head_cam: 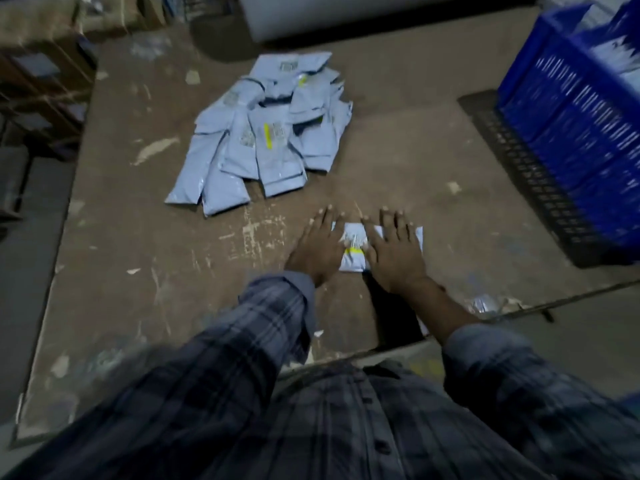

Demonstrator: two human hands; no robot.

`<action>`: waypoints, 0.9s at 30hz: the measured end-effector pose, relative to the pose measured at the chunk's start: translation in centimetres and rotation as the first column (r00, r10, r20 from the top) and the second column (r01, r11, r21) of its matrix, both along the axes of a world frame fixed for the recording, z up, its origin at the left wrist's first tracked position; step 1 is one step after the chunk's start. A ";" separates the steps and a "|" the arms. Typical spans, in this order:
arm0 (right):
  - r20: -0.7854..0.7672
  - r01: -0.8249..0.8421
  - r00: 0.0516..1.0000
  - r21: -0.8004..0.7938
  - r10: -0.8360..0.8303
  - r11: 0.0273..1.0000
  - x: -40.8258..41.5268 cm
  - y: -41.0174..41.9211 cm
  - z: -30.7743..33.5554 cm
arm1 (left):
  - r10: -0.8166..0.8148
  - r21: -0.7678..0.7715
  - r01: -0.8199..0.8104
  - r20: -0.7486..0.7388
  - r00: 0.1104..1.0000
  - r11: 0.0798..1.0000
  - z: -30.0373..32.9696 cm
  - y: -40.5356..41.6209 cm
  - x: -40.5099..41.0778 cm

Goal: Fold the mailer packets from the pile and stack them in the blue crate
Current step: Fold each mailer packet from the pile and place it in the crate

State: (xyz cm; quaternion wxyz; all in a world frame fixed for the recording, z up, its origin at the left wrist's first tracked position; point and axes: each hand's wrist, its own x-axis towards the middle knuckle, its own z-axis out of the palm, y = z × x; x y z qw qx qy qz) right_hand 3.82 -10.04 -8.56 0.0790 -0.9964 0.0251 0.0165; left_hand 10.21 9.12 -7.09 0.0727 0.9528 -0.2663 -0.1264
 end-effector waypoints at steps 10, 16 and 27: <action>0.034 -0.024 0.999 0.005 0.024 1.000 -1.9 -0.3 -0.2 | -0.247 -0.009 0.258 0.267 0.932 0.966 -0.6 0.7 -3.4; 0.075 0.011 0.997 0.051 -0.015 0.999 -4.3 0.9 -0.9 | 0.067 -0.017 -0.065 0.144 0.987 0.998 -1.2 -0.8 -3.2; 0.066 -0.020 0.998 0.041 0.017 0.999 -4.4 1.1 -0.7 | 0.012 -0.013 -0.010 0.158 0.987 1.000 -2.1 0.4 -2.6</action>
